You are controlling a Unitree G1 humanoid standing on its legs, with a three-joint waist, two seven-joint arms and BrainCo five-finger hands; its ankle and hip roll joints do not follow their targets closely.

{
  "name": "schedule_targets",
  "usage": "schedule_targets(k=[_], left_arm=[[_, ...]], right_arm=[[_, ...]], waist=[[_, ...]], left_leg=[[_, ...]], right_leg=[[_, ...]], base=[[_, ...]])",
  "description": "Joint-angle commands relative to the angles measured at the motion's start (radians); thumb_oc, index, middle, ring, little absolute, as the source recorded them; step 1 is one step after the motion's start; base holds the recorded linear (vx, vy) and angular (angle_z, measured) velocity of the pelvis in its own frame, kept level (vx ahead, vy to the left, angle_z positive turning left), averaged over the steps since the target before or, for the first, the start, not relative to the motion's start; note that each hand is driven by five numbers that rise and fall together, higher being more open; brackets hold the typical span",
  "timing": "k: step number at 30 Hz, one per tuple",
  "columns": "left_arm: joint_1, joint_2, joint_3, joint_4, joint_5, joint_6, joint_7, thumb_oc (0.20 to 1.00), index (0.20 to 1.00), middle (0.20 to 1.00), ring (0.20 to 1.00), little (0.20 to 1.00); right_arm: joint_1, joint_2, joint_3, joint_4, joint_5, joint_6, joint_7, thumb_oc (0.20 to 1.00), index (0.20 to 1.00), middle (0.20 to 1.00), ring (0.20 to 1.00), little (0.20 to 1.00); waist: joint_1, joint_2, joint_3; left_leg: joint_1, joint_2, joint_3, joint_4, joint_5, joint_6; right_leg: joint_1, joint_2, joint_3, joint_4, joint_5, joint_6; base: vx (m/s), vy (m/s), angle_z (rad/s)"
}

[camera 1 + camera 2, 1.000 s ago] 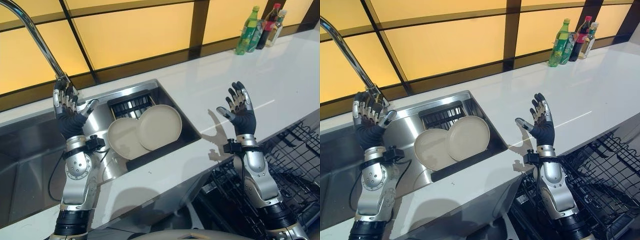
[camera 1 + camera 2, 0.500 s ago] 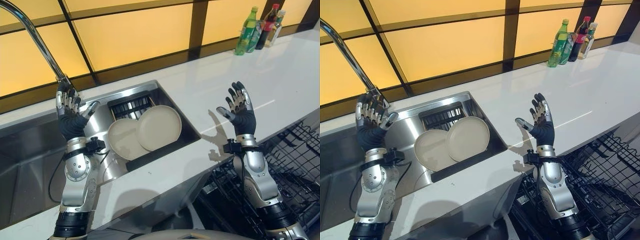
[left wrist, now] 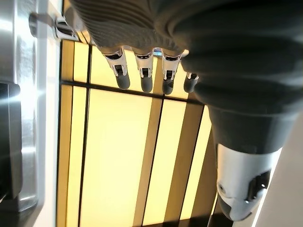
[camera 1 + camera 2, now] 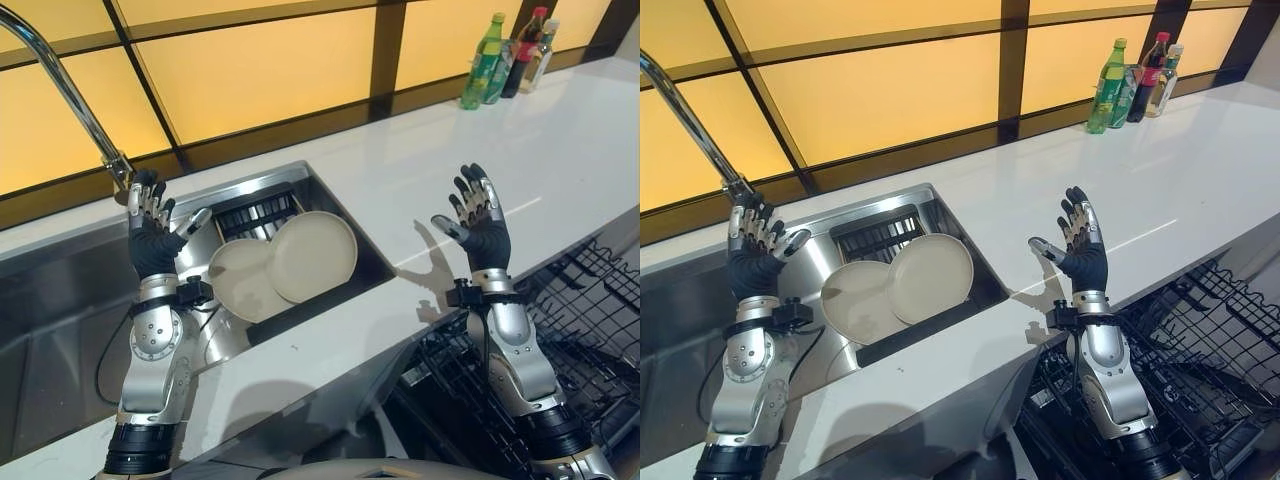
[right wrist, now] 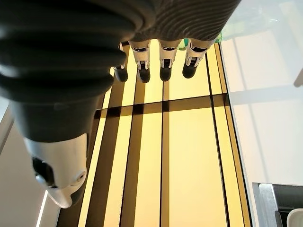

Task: Pick up plates and place into dishwasher.

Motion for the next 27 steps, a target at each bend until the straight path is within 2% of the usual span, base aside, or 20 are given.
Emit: schedule_targets(k=[1,4,8,12,17,27], left_arm=[[-0.050,0.100,0.017,0.037,0.049,-0.032,-0.042,1.000,1.000,1.000,1.000,1.000],[-0.064,0.117,0.018,0.054,0.044,-0.027,-0.048,1.000,1.000,1.000,1.000,1.000],[-0.066,0.130,0.024,0.058,0.049,0.012,-0.062,1.000,1.000,1.000,1.000,1.000],[-0.101,0.158,0.005,0.115,0.115,0.025,-0.048,1.000,1.000,1.000,1.000,1.000],[-0.113,0.213,-0.014,0.146,0.189,0.033,-0.058,1.000,1.000,1.000,1.000,1.000],[-0.111,0.229,-0.033,0.216,0.222,0.057,-0.053,1.000,1.000,1.000,1.000,1.000]], right_arm=[[-0.032,-0.021,-0.007,-0.036,0.005,-0.026,-0.010,1.000,1.000,1.000,1.000,1.000],[-0.044,-0.010,0.015,-0.009,-0.010,-0.029,-0.016,1.000,1.000,1.000,1.000,1.000],[-0.004,-0.018,-0.003,-0.035,-0.007,0.004,0.031,1.000,1.000,1.000,1.000,1.000],[0.004,-0.019,0.006,-0.037,0.005,0.024,0.029,1.000,1.000,1.000,1.000,1.000],[0.025,-0.037,0.020,-0.043,0.019,0.047,0.029,1.000,1.000,1.000,1.000,1.000],[0.050,-0.047,0.010,-0.030,0.011,0.054,0.046,1.000,1.000,1.000,1.000,1.000]], waist=[[-0.010,-0.062,-0.011],[-0.013,-0.048,-0.004],[-0.044,-0.035,-0.020],[-0.066,-0.028,-0.025],[-0.081,-0.024,-0.017],[-0.095,-0.024,0.003]], left_leg=[[-0.190,-0.004,-0.051,0.184,0.028,-0.031],[-0.167,-0.017,-0.072,0.119,0.029,-0.013],[-0.122,-0.009,-0.040,0.053,0.039,-0.016],[-0.103,-0.016,-0.013,0.045,0.029,-0.011],[-0.087,-0.040,0.006,0.030,0.016,0.012],[-0.067,-0.064,0.020,0.012,-0.001,0.039]], right_leg=[[0.028,-0.028,0.007,0.068,-0.098,0.010],[0.023,-0.031,0.030,0.074,-0.102,0.014],[0.025,-0.048,0.035,0.072,-0.109,0.033],[0.017,-0.064,0.040,0.098,-0.116,0.047],[0.006,-0.085,0.055,0.101,-0.106,0.064],[0.000,-0.114,0.079,0.085,-0.088,0.097]], base=[[0.01,0.026,-0.14],[0.07,0.107,-0.16],[0.15,0.179,-0.03],[0.17,0.154,-0.17],[0.13,0.136,-0.13],[0.10,0.083,-0.04]])
